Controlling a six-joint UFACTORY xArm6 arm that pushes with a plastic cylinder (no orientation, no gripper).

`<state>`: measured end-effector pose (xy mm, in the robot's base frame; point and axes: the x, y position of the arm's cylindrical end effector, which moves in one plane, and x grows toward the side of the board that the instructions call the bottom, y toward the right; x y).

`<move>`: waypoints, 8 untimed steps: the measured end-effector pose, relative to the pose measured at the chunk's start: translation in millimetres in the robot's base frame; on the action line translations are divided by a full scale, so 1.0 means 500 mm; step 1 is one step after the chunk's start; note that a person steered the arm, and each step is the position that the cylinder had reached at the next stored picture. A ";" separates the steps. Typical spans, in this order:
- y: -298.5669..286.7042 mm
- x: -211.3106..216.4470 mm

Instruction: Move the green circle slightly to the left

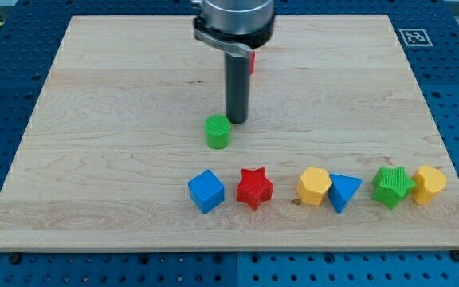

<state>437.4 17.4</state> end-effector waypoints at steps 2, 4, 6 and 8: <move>0.032 0.050; -0.058 0.054; -0.135 0.055; -0.141 0.001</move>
<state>437.8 -53.2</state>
